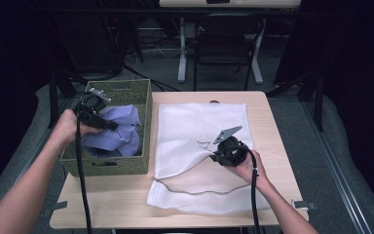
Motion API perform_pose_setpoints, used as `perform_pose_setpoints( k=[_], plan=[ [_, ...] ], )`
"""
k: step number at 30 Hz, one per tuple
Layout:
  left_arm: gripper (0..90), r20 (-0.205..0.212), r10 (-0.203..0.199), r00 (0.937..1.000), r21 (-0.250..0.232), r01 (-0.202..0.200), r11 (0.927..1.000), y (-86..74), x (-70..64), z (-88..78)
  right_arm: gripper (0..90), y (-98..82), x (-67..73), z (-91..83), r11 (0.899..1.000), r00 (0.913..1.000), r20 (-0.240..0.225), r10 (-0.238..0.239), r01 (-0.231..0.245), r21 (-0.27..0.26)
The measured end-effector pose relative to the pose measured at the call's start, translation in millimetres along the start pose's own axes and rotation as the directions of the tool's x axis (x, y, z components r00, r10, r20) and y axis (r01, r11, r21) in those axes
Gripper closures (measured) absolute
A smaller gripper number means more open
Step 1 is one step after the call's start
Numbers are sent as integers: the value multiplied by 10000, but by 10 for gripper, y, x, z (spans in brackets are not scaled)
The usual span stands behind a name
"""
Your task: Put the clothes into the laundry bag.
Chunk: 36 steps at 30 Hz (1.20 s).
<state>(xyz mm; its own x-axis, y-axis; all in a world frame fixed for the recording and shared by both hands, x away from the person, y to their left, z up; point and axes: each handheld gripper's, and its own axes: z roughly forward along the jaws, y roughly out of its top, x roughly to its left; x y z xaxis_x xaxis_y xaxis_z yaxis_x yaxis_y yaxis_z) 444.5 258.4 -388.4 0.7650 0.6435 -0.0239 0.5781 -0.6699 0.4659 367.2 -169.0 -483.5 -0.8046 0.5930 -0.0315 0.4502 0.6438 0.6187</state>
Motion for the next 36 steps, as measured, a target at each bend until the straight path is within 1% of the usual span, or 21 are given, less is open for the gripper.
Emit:
perform_pose_setpoints(
  k=[6,15,18,22,25,26,27,32,36],
  plan=[
    [762,39,4,10000,-146,-3,9999,35,-23,-61,844,-2,0,-8,10000,10000,-4,6,-6,-10],
    [762,-6,166,9999,-226,-167,9996,96,-56,-180,844,3,0,-5,10000,10000,32,-64,64,-39],
    [763,-73,173,9998,-378,-175,9991,123,-59,-257,844,3,-4,-7,10000,10000,25,-56,56,-36],
    [763,-142,229,9996,-424,-235,9988,148,-70,-311,844,5,1,-11,10000,10000,31,-59,59,-41],
    [763,-244,329,9992,-458,-340,9984,185,-81,-396,844,4,0,-11,10000,10000,43,-37,38,-49],
    [763,-289,304,9991,-477,-318,9984,194,-84,-419,844,4,-1,-11,10000,10000,45,-50,50,-56],
    [762,-289,304,9991,-477,-318,9984,194,-84,-419,844,4,-1,-11,10000,10000,45,-50,50,-56],
    [763,-402,391,9984,-473,-410,9980,241,-91,-535,844,6,3,-15,10000,10000,53,-42,42,-57],
    [762,-429,441,9981,-346,-456,9984,295,-82,-632,844,4,-1,-13,10000,10000,29,-23,23,-69]
  ],
)
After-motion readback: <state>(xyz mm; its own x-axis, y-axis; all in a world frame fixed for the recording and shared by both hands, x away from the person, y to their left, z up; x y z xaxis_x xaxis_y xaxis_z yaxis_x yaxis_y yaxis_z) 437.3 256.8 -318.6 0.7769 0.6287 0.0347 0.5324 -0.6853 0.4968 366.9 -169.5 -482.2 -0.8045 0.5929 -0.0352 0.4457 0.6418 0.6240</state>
